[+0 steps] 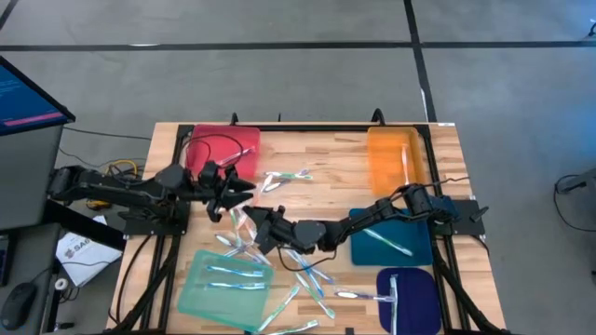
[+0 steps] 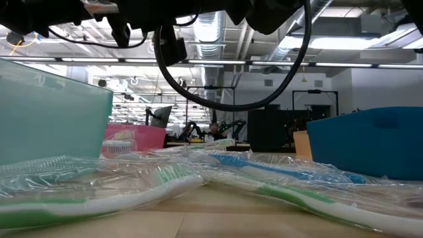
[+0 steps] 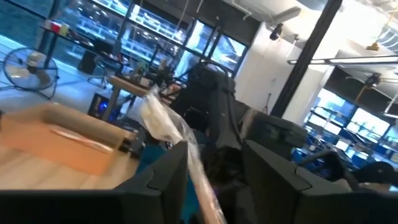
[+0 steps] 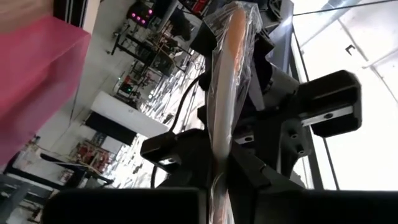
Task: Pick & Place Toothbrushes
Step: Put the orange toothbrush into the orange bin
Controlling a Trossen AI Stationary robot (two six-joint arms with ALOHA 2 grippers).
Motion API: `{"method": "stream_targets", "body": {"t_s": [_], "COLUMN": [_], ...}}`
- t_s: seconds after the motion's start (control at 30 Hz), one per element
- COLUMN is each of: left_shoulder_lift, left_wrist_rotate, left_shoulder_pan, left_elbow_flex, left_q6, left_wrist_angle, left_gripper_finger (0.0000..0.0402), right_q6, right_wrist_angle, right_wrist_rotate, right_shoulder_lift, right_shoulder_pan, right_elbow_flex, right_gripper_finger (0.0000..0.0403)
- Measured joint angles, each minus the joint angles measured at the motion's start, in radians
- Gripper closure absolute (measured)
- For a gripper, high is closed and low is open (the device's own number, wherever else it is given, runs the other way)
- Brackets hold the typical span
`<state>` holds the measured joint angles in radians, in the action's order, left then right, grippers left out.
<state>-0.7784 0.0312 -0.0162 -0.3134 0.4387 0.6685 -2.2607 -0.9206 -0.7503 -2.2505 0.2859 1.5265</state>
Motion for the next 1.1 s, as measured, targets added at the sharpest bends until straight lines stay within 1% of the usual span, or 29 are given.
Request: {"method": "stream_targets", "body": {"t_s": [0.13, 0.27, 0.37, 0.47, 0.57, 0.63, 0.73, 0.77, 0.87, 0.93, 1.03, 1.1], "left_shoulder_lift": [0.002, 0.002, 0.001, 0.001, 0.001, 0.0, 0.003, 0.004, -0.006, 0.0, 0.002, -0.004], "left_wrist_rotate": [-0.013, -0.014, -0.033, -0.036, -0.041, -0.041, -0.063, -0.082, -0.088, -0.089, -0.094, -0.095], "left_shoulder_pan": [-0.02, -0.03, -0.031, -0.031, -0.031, -0.031, -0.033, -0.032, -0.031, -0.031, -0.031, -0.031], "left_elbow_flex": [0.0, 0.0, 0.0, 0.0, -0.001, -0.001, -0.006, -0.006, 0.002, 0.003, -0.002, 0.001], "left_q6": [-0.024, -0.094, -0.116, -0.148, -0.163, -0.195, -0.245, -0.252, -0.268, -0.277, -0.28, -0.284], "left_wrist_angle": [0.01, 0.025, 0.026, 0.028, 0.03, 0.029, 0.035, 0.029, -0.045, -0.033, -0.048, -0.063], "left_gripper_finger": [0.0244, 0.0239, 0.0234, 0.0223, 0.0209, 0.0202, 0.0197, 0.0196, 0.0199, 0.0202, 0.0207, 0.021], "right_q6": [0.047, 0.055, 0.072, 0.133, 0.236, 0.344, 0.553, 0.644, 0.941, 1.133, 1.431, 1.62], "right_wrist_angle": [0.005, 0.0, 0.004, 0.0, 0.027, 0.067, 0.224, 0.299, 0.494, 0.651, 0.901, 1.025], "right_wrist_rotate": [0.004, 0.0, -0.001, -0.012, -0.053, -0.08, -0.089, -0.091, -0.111, -0.138, -0.154, -0.152], "right_shoulder_lift": [-0.001, -0.002, -0.002, 0.0, 0.033, 0.083, 0.19, 0.233, 0.392, 0.491, 0.6, 0.674], "right_shoulder_pan": [-0.005, -0.007, -0.008, -0.007, -0.012, -0.025, -0.051, -0.06, -0.096, -0.13, -0.193, -0.244], "right_elbow_flex": [0.002, 0.021, 0.021, 0.021, 0.021, 0.021, 0.02, 0.018, 0.025, 0.027, 0.022, 0.022], "right_gripper_finger": [0.0383, 0.0383, 0.0383, 0.0383, 0.0383, 0.0383, 0.0383, 0.0383, 0.0383, 0.0383, 0.0383, 0.0383]}}
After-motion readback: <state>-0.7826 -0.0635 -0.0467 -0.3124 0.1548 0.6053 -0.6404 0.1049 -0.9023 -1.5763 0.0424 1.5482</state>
